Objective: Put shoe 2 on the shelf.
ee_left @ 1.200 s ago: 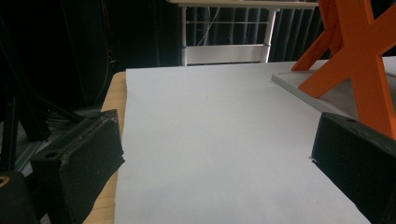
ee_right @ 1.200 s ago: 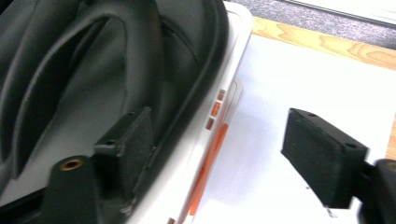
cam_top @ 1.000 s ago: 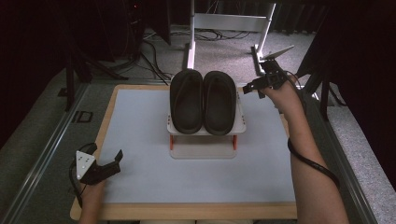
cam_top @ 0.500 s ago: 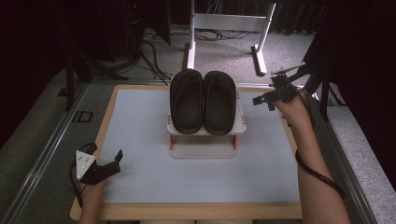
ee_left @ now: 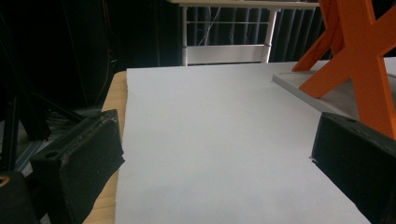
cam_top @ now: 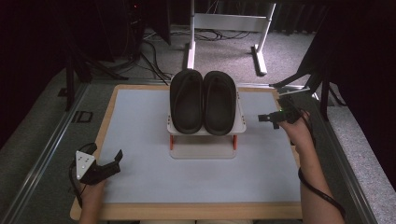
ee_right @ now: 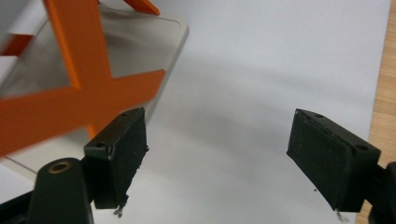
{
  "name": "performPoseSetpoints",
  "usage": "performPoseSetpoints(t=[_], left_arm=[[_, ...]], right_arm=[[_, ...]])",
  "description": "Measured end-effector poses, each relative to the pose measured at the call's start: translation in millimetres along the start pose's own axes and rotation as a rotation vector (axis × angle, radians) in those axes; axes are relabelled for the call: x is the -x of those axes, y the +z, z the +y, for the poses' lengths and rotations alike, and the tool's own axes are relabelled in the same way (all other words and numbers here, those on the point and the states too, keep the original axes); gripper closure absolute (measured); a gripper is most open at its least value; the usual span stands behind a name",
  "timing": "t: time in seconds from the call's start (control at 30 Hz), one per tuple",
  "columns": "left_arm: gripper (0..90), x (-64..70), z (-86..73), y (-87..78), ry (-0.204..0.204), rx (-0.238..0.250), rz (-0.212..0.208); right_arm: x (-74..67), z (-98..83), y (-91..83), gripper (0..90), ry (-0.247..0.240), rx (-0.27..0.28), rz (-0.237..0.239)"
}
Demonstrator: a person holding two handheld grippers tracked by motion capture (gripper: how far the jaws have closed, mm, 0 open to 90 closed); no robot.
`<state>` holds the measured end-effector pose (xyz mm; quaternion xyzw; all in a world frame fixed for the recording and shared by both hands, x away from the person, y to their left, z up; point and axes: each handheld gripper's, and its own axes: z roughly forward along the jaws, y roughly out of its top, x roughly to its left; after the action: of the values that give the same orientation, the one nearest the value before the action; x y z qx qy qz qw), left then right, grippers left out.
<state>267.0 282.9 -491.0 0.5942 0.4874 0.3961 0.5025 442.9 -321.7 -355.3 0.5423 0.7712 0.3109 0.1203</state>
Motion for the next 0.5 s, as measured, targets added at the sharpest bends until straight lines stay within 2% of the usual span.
performPoseSetpoints(t=[0.13,0.3,0.5], left_arm=[[1.6,0.0,0.1,0.2,-0.001,-0.001,0.001],[1.6,0.0,0.0,0.1,0.000,-0.001,0.001],[1.6,0.0,0.0,0.1,-0.002,0.000,0.001]], right_arm=[[6.0,-16.0,9.6,17.8,-0.003,0.013,0.035],[9.4,-35.0,21.5,14.9,-0.050,0.041,0.005],[17.5,-54.1,31.2,14.9,-0.028,0.055,-0.016]])
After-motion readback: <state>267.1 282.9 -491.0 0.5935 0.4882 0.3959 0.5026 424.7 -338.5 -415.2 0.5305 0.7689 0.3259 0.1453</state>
